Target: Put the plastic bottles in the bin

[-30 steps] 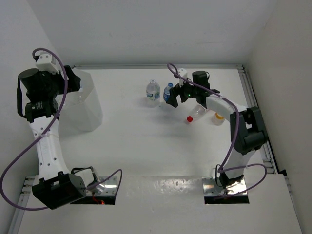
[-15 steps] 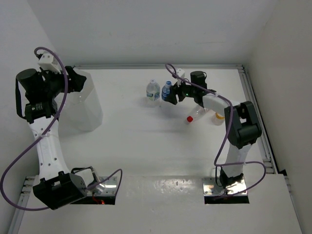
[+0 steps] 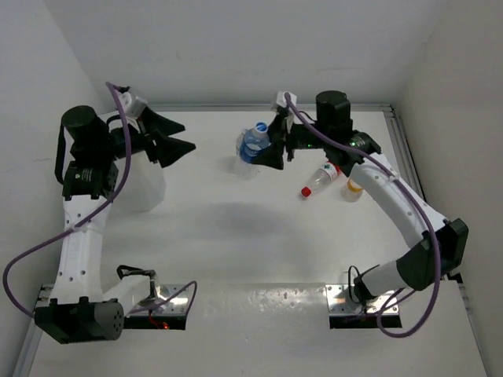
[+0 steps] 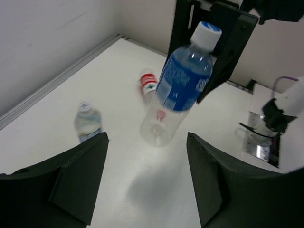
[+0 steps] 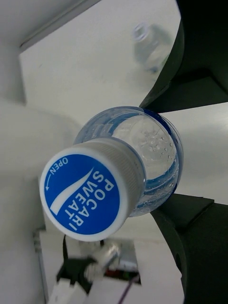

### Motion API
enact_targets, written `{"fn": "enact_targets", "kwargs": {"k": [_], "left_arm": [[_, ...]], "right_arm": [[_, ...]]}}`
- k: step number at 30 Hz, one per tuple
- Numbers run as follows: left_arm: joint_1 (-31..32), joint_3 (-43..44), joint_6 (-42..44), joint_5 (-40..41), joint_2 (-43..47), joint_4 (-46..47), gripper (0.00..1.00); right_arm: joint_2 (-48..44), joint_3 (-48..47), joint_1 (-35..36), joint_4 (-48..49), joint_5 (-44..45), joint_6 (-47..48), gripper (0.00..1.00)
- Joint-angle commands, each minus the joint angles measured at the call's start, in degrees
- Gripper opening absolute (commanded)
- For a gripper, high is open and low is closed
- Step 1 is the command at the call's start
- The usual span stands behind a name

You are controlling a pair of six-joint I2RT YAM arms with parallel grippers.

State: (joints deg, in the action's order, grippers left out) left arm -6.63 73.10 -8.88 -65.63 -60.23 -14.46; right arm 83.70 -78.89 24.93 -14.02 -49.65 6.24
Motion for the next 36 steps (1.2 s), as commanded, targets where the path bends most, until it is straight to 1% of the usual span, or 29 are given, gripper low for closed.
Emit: {"fn": "enact_targets", "kwargs": {"k": [1,3,4,9,13,16,20,21,24,25,26,27,28,29,30,31,32,33,34,35,36], "left_arm": [[7.04,0.11,-1.57,-0.13,1.69,4.78,0.73],[9.52,0.11,-2.27,1.11,1.69,5.75,0.69],[11.80,0.11,-2.28,1.98,2.21,6.28,0.69],[15.68,-1.56,-3.51,3.05,2.22,7.78,0.68],[16.74,-3.48,-5.35,1.47,2.74,8.92,0.68],[17.36,-4.11,-5.96,1.47,2.75,9.45,0.72],[17.88,-5.25,-6.58,1.47,2.75,10.67,0.72],[17.88,-5.77,-7.28,1.47,2.75,10.68,0.70],[17.88,-5.78,-7.90,0.85,2.75,11.38,0.58],[17.88,-5.78,-8.42,0.85,2.75,12.08,0.47],[17.88,-5.78,-9.04,0.85,2.75,12.61,0.39],[17.88,-5.78,-9.04,0.85,2.75,12.61,0.29],[17.88,-5.78,-9.74,2.16,2.75,12.61,0.14],[17.88,-5.25,-10.88,5.13,3.53,12.61,0.02],[15.62,-4.73,-11.59,6.64,3.54,12.61,0.00],[14.47,-3.85,-12.38,8.65,4.41,12.61,0.00],[13.32,-2.19,-10.30,11.11,4.42,8.96,0.00],[11.05,3.13,-7.67,18.01,4.42,5.62,0.00],[10.07,5.97,-5.29,22.08,4.42,3.06,0.00],[9.28,8.44,-3.79,26.21,4.42,1.73,0.00],[8.31,11.16,-0.29,36.52,3.29,-1.33,0.00]], "right_arm": [[0.50,-3.63,6.44,-7.94,-3.97,-0.44,0.17],[1.98,-6.27,10.03,-9.09,-2.65,-0.88,0.17],[2.43,-7.40,10.84,-9.79,-2.04,-0.88,0.17],[5.77,-12.76,15.32,-11.73,-0.45,-0.88,0.17],[8.31,-15.32,16.90,-12.61,0.34,-1.05,0.17],[9.55,-16.64,18.05,-12.87,0.34,-1.05,0.17],[10.08,-17.61,19.28,-12.61,0.52,-1.05,0.17],[10.17,-18.05,19.54,-12.61,0.69,-0.97,0.17],[11.39,-19.37,20.95,-13.58,1.04,-0.62,0.17],[11.74,-20.15,21.04,-13.66,1.31,-0.53,0.17],[11.92,-20.33,21.21,-13.66,1.40,-0.53,0.18],[12.18,-20.51,21.13,-13.06,1.66,-1.05,0.22],[11.93,-20.51,20.95,-12.44,1.83,-1.92,0.31],[11.75,-20.51,20.86,-11.91,2.62,-2.46,0.68],[11.49,-20.25,20.69,-9.56,3.84,-4.46,0.79],[11.22,-20.07,19.73,-8.58,4.55,-7.88,0.84],[10.79,-19.72,18.07,-7.44,5.69,-9.74,0.87],[10.35,-19.37,17.09,-2.55,5.79,-13.85,0.88],[9.99,-18.76,14.39,-0.07,5.96,-19.37,0.90],[9.64,-15.71,11.75,2.48,5.97,-22.21,0.90],[8.51,-14.55,9.03,7.73,6.92,-27.28,0.92]]}}
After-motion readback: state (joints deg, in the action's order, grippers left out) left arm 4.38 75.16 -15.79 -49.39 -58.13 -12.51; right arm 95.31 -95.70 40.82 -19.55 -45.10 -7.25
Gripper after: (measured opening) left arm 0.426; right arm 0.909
